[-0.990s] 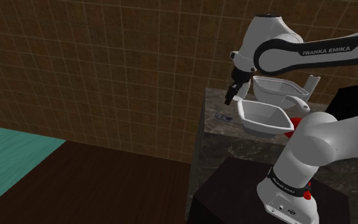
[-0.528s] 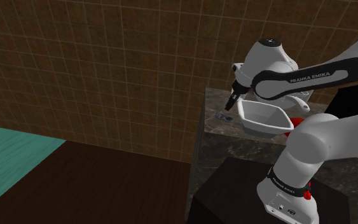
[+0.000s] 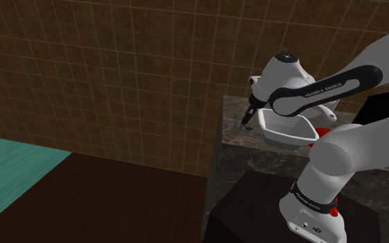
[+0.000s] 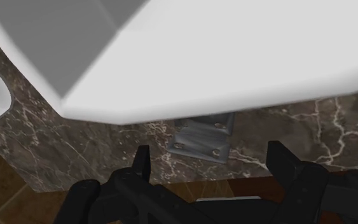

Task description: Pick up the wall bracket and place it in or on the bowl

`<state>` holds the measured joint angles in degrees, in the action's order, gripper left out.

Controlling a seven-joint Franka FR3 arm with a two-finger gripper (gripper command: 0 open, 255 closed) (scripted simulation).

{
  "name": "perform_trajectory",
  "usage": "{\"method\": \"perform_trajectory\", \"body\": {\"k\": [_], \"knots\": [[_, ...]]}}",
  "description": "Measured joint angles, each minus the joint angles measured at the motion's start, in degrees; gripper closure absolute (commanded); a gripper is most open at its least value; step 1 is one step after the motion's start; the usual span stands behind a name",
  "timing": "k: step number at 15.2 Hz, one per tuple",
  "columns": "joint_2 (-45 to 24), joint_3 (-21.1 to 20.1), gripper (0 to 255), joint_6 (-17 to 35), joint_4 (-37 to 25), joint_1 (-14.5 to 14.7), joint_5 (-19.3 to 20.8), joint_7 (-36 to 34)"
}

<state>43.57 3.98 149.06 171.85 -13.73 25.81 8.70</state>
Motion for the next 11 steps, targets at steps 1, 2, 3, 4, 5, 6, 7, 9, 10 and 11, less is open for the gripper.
{"method": "perform_trajectory", "body": {"k": [1,2,3,4,5,6,7,9,10,11], "knots": [[-0.3,0.0,0,0.3,0.0,-0.1,0.1,0.0],[-0.4,0.0,0,0.4,0.0,-0.2,0.2,0.0],[-0.4,0.0,0,0.5,0.0,-0.2,0.2,0.0],[-0.4,0.0,0,0.5,0.0,-0.2,0.2,0.0],[-0.5,0.0,0,0.5,0.0,-0.2,0.2,0.0],[-0.5,0.0,255,0.5,0.0,-0.2,0.2,0.0],[-0.5,0.0,255,0.5,0.0,-0.2,0.2,0.0],[-0.5,0.0,255,0.5,0.0,-0.2,0.2,0.0],[-0.5,0.0,255,0.5,0.0,-0.2,0.2,0.0],[-0.5,0.0,255,0.5,0.0,-0.2,0.2,0.0]]}}
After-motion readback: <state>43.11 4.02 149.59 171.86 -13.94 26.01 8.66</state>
